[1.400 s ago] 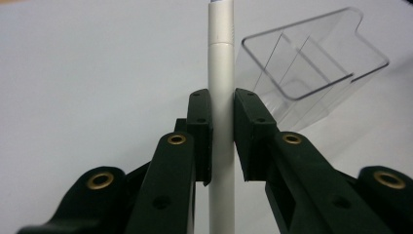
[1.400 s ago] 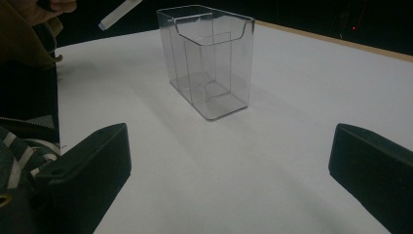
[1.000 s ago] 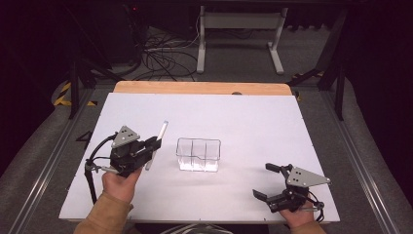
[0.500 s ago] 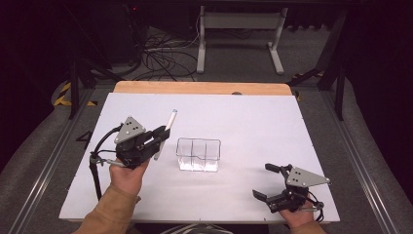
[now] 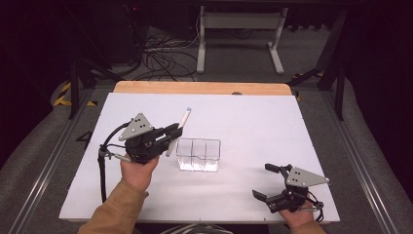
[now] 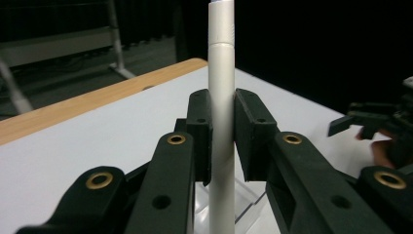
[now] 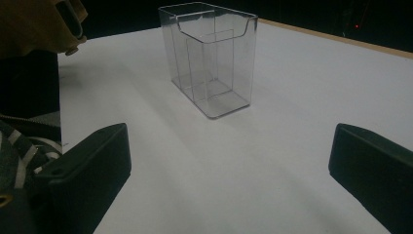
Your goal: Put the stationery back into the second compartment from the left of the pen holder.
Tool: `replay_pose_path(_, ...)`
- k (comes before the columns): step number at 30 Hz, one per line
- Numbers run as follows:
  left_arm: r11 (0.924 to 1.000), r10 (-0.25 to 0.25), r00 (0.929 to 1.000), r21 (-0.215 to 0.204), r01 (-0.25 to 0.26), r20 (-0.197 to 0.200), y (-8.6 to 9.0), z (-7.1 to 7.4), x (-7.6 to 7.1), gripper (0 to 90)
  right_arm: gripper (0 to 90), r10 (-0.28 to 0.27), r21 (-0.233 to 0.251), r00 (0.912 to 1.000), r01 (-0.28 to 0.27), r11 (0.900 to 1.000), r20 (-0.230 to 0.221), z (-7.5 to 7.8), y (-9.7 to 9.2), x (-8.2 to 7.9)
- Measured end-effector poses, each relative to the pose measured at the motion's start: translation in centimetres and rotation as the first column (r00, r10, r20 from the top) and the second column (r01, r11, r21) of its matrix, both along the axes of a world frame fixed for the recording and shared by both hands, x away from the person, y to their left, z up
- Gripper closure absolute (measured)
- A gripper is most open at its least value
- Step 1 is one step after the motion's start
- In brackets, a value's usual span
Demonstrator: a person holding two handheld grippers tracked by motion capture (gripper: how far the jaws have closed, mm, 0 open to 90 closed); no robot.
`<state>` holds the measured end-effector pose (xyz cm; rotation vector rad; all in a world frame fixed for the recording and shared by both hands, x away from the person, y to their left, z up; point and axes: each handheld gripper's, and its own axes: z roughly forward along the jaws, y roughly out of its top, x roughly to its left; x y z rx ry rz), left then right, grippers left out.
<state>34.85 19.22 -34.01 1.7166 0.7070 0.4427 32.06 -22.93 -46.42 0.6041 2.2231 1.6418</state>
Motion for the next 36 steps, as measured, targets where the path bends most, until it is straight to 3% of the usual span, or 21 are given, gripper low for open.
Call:
replay_pose_path(4,0.9991,-0.038,0.9992,-0.02,0.038,0.011,-0.7,-0.3,0.4,78.2,2.4,0.001,-0.001,1.0,-0.001,1.0,0.001,0.0,0.0,0.0)
replay_pose_path(10,0.9944,-0.098,0.9935,-0.036,0.1,0.058,-1.3,-0.7,0.9,78.2,2.4,0.004,-0.003,1.0,-0.004,1.0,0.002,0.0,0.0,0.0)
replay_pose_path(15,0.9898,-0.13,0.9895,-0.051,0.133,0.063,-2.0,-1.2,1.4,78.2,2.4,0.004,-0.003,1.0,-0.004,1.0,0.0,0.0,0.1,0.0)
replay_pose_path(27,0.9857,-0.141,0.9866,-0.081,0.148,0.082,-3.4,-1.8,2.1,78.2,2.4,0.009,-0.003,1.0,-0.009,1.0,-0.001,0.0,0.0,0.0)
replay_pose_path(36,0.9905,-0.125,0.9871,-0.045,0.13,0.1,-4.9,-2.7,2.3,78.1,2.4,0.013,-0.003,0.9999,-0.013,0.9999,-0.002,0.0,0.0,-0.1)
